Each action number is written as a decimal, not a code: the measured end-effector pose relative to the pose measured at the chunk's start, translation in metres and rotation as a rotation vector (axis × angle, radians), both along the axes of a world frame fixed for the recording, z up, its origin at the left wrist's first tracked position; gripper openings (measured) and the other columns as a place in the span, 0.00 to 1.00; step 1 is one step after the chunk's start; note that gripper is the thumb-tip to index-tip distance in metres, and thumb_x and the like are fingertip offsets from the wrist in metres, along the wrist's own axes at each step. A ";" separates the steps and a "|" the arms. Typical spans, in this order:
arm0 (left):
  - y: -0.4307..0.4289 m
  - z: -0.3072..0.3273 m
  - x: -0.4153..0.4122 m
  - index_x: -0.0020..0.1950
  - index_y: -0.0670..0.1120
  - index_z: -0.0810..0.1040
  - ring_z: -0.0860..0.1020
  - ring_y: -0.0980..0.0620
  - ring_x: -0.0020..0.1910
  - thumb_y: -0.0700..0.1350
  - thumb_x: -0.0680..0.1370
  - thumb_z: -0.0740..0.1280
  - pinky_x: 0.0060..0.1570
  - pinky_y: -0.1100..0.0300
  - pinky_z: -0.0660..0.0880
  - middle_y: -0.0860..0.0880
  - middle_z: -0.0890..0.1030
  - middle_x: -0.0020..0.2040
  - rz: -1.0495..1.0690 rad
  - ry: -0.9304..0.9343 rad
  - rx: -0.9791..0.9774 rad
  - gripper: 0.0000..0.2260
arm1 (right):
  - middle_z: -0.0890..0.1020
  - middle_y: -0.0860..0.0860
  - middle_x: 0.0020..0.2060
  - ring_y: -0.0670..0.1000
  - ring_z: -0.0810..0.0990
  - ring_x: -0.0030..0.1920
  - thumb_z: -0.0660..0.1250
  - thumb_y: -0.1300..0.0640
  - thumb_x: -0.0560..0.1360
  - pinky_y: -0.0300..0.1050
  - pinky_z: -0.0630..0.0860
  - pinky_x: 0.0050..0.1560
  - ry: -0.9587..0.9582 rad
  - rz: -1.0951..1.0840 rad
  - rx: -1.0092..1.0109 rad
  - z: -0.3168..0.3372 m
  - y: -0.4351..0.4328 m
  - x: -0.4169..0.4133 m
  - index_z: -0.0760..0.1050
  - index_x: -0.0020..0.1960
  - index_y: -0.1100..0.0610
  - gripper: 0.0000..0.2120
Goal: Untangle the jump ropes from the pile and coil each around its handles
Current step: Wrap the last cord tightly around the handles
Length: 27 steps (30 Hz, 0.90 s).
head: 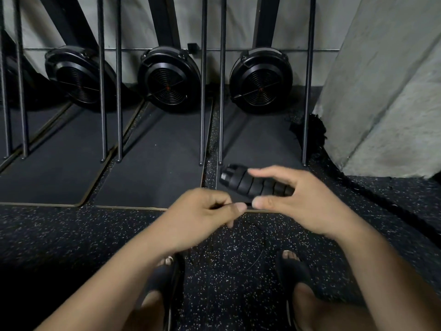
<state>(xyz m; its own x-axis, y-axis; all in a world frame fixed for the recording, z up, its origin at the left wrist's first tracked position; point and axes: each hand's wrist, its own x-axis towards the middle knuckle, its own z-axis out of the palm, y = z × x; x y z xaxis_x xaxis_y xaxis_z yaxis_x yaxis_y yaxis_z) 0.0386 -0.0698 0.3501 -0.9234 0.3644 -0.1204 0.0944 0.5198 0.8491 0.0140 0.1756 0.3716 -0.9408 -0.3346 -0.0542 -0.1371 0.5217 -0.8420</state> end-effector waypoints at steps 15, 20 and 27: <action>-0.009 -0.019 -0.012 0.41 0.38 0.70 0.65 0.56 0.30 0.55 0.83 0.66 0.30 0.62 0.61 0.47 0.74 0.33 0.018 -0.223 0.660 0.22 | 0.86 0.52 0.63 0.49 0.84 0.59 0.84 0.49 0.70 0.51 0.78 0.61 -0.261 0.369 -0.220 0.010 -0.010 0.017 0.79 0.67 0.46 0.27; 0.013 -0.030 -0.018 0.39 0.49 0.77 0.56 0.53 0.27 0.55 0.88 0.60 0.27 0.60 0.55 0.50 0.61 0.30 0.250 -0.197 0.556 0.20 | 0.88 0.62 0.51 0.52 0.74 0.34 0.80 0.51 0.71 0.44 0.67 0.29 -0.311 0.022 -0.614 0.004 -0.019 0.016 0.71 0.69 0.54 0.31; 0.013 -0.027 -0.010 0.45 0.51 0.83 0.70 0.58 0.28 0.54 0.87 0.64 0.32 0.60 0.65 0.56 0.73 0.28 0.029 0.120 -0.095 0.15 | 0.88 0.37 0.47 0.37 0.85 0.44 0.84 0.37 0.65 0.35 0.76 0.44 0.014 -0.195 0.076 -0.007 -0.011 0.002 0.80 0.59 0.39 0.26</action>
